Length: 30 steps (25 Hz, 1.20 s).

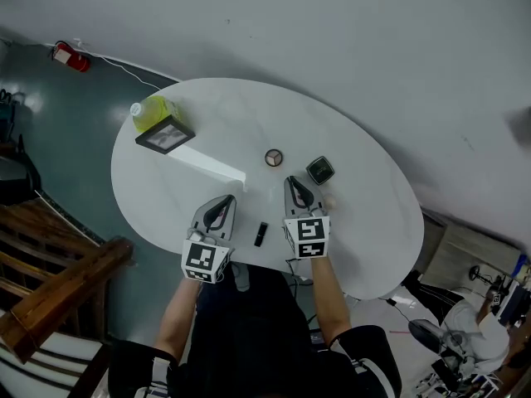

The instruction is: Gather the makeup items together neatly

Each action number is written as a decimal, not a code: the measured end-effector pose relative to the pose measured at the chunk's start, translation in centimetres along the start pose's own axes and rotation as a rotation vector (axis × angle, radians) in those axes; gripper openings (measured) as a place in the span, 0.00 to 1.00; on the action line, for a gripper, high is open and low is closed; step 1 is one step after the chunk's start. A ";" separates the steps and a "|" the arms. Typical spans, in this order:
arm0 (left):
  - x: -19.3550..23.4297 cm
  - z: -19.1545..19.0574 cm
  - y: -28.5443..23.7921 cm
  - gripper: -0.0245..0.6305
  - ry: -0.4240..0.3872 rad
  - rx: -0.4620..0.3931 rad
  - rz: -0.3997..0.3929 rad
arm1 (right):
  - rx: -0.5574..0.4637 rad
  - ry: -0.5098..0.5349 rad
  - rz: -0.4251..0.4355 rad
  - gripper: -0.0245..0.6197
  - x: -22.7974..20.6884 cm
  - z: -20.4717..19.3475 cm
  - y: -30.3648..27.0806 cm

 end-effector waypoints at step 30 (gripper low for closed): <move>3.2 -1.4 0.2 0.07 0.069 0.030 0.056 | 0.194 0.110 0.034 0.42 0.5 -1.3 -10.8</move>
Point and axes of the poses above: the fingertips, and each gripper's own axes: y backward along the fingers, x to its left, z out of its top, the point moved 8 cm from there along y, backward along the fingers, and after that the axes turned 1 degree about z, right-handed, at the moved point
